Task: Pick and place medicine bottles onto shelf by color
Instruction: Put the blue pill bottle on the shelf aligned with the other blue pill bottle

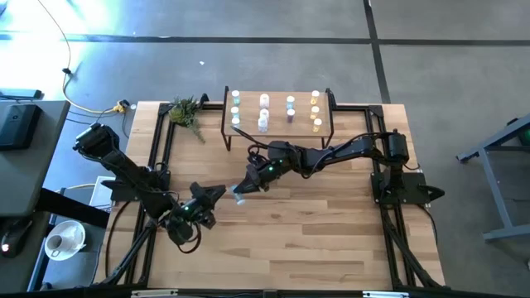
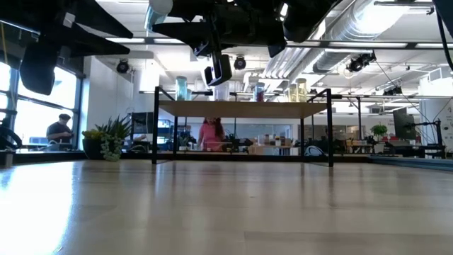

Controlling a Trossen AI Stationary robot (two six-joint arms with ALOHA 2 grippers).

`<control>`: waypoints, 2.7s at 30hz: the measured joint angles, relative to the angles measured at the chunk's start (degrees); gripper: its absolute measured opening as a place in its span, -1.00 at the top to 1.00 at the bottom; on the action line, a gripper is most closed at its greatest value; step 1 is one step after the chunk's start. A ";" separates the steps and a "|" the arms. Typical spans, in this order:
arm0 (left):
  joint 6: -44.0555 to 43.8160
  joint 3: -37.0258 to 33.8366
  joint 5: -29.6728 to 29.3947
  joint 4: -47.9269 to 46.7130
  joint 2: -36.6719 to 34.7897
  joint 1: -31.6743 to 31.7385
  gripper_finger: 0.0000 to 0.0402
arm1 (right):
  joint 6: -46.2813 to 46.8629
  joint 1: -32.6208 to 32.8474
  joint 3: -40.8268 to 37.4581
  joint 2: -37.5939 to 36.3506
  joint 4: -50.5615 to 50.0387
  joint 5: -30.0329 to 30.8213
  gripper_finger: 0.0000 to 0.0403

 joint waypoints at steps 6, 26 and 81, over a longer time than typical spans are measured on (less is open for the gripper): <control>6.72 0.00 0.06 5.59 0.00 1.54 0.50 | 0.01 1.03 0.00 0.00 -0.02 -0.63 0.66; 23.72 0.00 10.42 19.34 -0.02 3.28 0.50 | 0.03 1.43 0.00 0.00 -0.24 -1.16 0.66; 21.54 0.04 14.90 22.25 -0.09 5.59 0.08 | -2.60 0.01 0.00 0.00 -0.37 -2.16 0.66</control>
